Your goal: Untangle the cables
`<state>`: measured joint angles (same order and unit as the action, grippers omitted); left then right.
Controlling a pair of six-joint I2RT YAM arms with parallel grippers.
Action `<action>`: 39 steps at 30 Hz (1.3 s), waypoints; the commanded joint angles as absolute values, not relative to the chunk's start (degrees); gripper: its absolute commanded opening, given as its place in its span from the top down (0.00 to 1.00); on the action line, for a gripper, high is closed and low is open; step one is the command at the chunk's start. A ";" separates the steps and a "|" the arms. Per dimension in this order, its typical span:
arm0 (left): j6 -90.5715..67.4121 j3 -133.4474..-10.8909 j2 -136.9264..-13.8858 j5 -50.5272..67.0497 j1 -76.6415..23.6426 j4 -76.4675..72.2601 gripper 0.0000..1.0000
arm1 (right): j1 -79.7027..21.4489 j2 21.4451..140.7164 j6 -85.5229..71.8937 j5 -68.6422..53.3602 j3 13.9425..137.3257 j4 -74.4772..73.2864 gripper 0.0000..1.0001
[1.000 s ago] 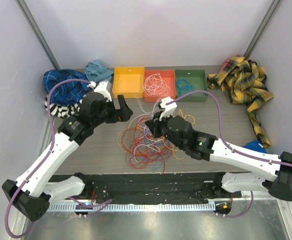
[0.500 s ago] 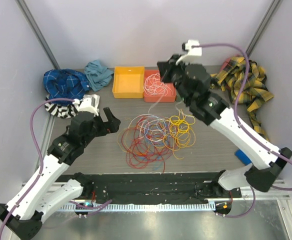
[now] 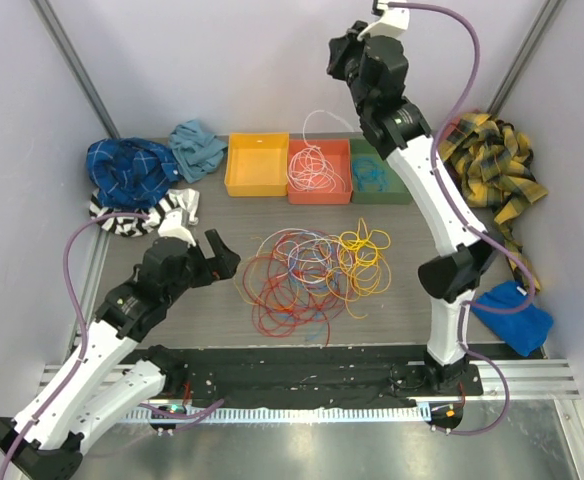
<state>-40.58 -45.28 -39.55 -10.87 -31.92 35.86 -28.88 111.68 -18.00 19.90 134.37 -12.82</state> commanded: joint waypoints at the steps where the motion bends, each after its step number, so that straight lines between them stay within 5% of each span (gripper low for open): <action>1: -42.63 -43.07 -38.32 -9.58 -32.08 35.07 0.00 | -27.25 115.65 -20.47 15.21 138.25 -13.45 0.99; 39: -41.92 -40.25 -43.77 -8.97 -32.08 33.22 0.00 | -25.58 136.84 -26.01 7.65 135.71 -5.36 0.99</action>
